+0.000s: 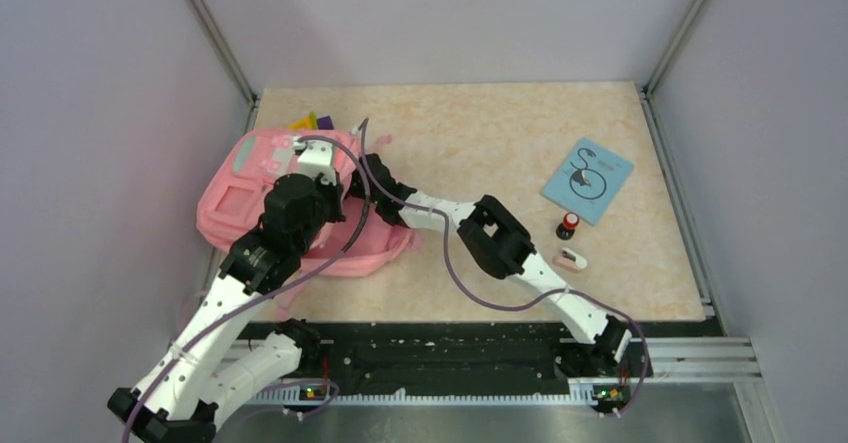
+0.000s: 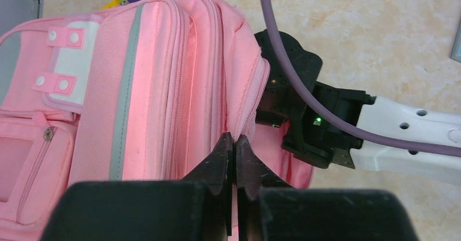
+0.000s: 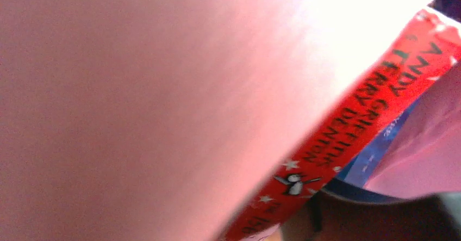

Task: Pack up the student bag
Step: Place the book in the student bag.

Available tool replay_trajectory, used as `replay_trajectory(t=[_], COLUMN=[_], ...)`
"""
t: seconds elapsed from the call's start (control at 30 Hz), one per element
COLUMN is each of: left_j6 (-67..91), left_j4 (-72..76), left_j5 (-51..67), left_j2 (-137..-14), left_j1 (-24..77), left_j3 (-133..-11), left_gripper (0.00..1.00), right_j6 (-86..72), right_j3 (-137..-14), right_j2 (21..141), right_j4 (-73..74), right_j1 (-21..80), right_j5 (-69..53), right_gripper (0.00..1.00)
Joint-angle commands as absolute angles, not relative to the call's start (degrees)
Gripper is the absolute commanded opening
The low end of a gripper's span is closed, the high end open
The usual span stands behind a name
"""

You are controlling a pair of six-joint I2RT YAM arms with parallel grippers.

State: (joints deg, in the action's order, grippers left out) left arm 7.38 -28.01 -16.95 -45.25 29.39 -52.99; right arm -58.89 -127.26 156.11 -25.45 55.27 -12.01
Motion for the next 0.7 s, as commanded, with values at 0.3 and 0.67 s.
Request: replay_trajectory(t=[0.3,0.67], left_j6=[7.40,7.57], left_j4=[-20.83,-21.27], left_j5=[-17.14,-16.68], left_j2=[-43.82,-45.18], left_j1=[29.09,28.93], left_j3=[-52.76,-53.00], left_gripper=[0.00,0.00], right_j6=[-43.58,-35.70], right_j3=[-98.59,-76.39], right_j2=[132.59,114.94], right_j4=[-26.94,-28.88], right_j1=[57.00,57.06], right_j5=[-2.15,1.93], right_gripper=[0.78,0.77])
